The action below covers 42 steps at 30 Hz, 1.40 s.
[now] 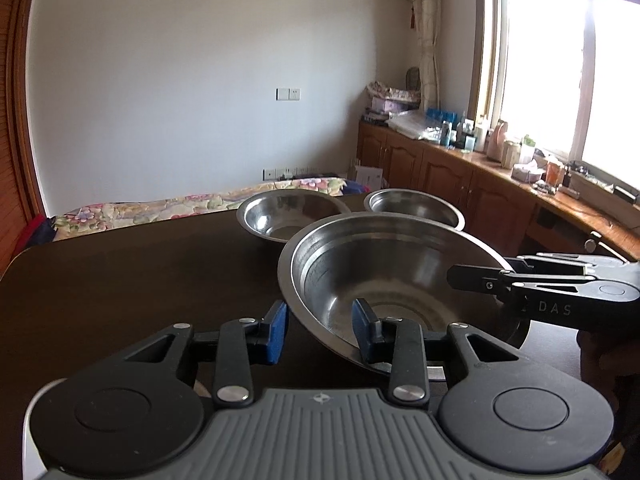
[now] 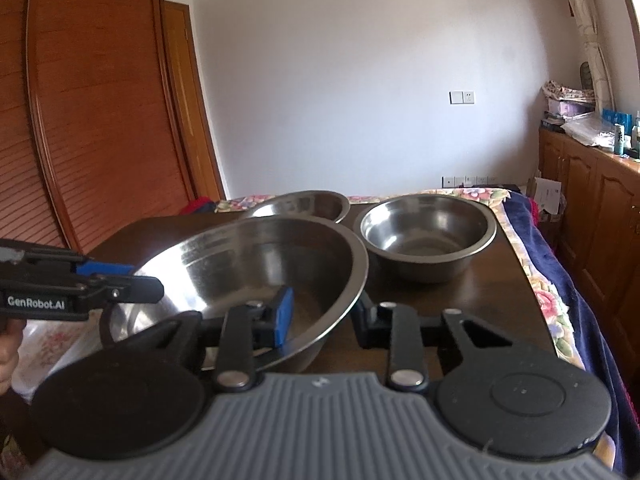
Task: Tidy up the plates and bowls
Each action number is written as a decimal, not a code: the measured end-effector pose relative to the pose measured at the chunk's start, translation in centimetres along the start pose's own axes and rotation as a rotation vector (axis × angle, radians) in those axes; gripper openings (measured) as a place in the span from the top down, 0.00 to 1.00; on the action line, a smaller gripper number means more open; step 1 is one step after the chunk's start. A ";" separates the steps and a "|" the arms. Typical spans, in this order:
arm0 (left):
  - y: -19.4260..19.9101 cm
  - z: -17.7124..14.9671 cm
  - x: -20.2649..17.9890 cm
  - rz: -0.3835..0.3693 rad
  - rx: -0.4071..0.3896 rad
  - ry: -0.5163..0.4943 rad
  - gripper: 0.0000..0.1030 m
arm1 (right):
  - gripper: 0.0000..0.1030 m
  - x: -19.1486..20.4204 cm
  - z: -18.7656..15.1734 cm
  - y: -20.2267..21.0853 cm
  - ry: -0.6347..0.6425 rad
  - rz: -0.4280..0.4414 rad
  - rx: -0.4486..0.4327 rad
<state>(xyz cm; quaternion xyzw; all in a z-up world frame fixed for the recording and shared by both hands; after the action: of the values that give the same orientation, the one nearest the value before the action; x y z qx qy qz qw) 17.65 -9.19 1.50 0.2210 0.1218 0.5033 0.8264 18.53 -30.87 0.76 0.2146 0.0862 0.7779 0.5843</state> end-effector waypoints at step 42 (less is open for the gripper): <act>4.3 -6.0 -1.3 0.080 -0.083 0.053 0.37 | 0.68 3.2 -6.0 4.0 -0.058 0.051 -0.089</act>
<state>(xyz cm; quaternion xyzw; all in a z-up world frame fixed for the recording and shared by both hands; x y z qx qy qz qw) 11.15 -7.12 -1.70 0.1778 0.1137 0.5463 0.8105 11.68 -28.41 -2.30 0.2127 0.0291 0.7891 0.5755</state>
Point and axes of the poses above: each gripper's, at about its wrist camera, not at the fingertips, and y roughly against the way its jaws point, x to its left, z to its top, the point moved 4 cm from there along -y, roughly the way its jaws point, and after that the axes turned 5 degrees about -y, right-handed, at the moved point
